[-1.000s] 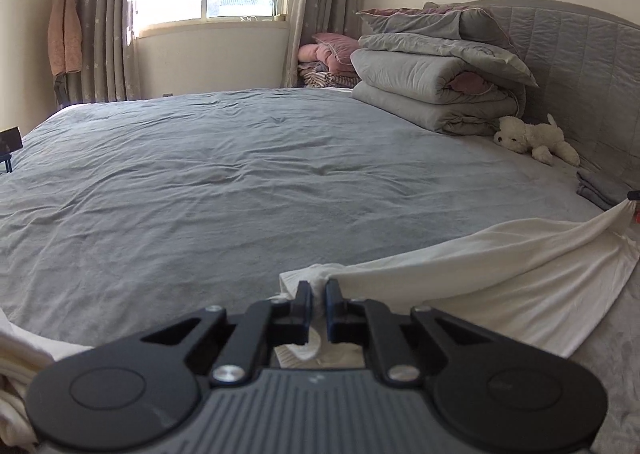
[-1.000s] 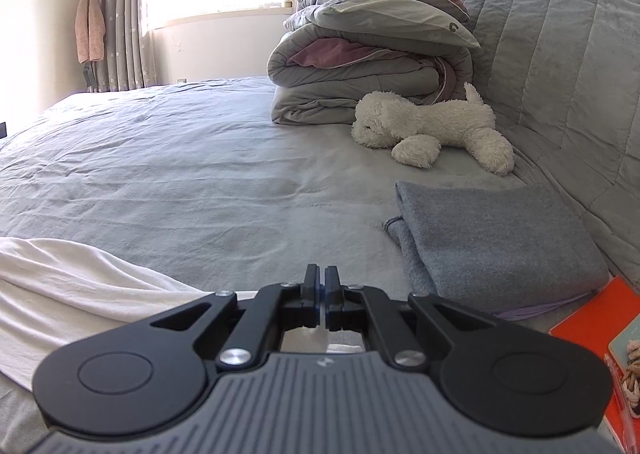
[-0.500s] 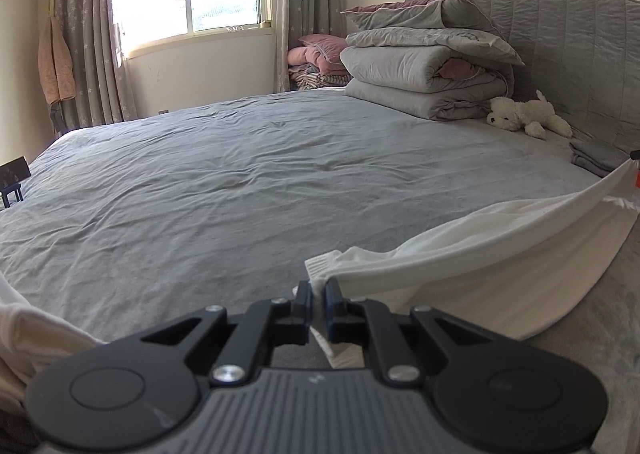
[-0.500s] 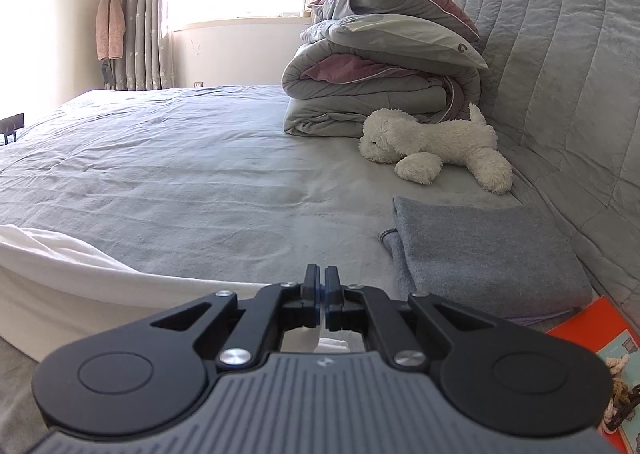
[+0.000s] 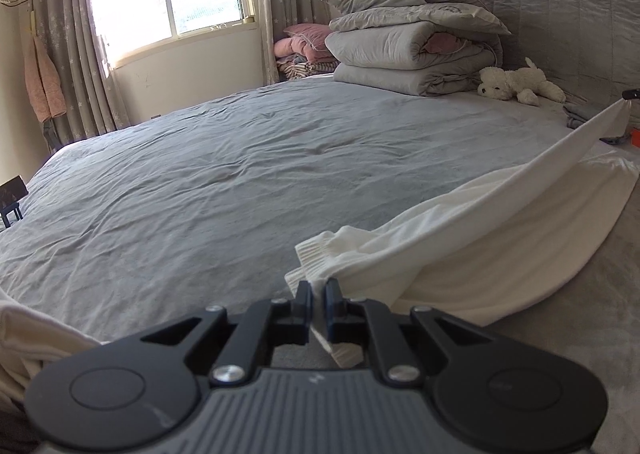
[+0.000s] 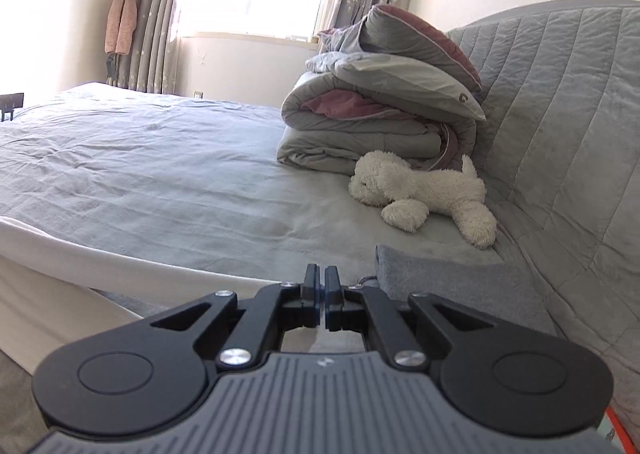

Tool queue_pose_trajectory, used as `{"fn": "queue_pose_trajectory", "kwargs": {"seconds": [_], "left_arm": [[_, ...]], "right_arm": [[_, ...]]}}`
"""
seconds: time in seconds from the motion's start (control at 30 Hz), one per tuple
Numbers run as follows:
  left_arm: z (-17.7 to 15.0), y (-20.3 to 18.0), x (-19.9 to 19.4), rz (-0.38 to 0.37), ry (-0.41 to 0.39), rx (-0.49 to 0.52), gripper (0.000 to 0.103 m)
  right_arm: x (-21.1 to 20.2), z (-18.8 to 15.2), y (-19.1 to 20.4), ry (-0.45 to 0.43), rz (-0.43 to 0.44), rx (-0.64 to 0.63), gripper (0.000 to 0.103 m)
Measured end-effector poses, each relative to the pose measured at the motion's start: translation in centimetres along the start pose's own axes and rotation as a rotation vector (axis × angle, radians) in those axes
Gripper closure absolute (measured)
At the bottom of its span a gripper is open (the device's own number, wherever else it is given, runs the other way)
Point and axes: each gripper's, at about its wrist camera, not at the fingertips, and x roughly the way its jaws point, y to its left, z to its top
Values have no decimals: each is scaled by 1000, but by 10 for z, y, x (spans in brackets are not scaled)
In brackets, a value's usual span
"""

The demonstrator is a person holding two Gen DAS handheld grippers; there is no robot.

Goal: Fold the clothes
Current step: 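Lower the white garment flat onto the bed and open the left gripper, then open the right gripper and release the garment edge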

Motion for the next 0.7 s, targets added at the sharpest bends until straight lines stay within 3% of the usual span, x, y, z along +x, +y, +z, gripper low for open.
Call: {"fn": "queue_pose_trajectory", "kwargs": {"seconds": [0.07, 0.27, 0.43, 0.53, 0.63, 0.7], "left_arm": [[-7, -4, 0, 3, 20, 33, 96], [-28, -19, 16, -3, 112, 110, 96], [-22, -15, 12, -14, 135, 92, 94], [-22, -13, 10, -9, 142, 69, 79], [-22, -10, 1, -22, 129, 39, 46], [-22, -4, -12, -46, 86, -1, 45]], "right_arm": [[-11, -12, 7, 1, -7, -65, 102], [10, -85, 20, 213, 21, -151, 102], [0, -89, 17, 205, 44, -103, 102], [0, -84, 14, 225, 62, -110, 102], [2, -88, 24, 304, 150, -179, 101], [-2, -87, 22, 286, 148, -183, 92]]}}
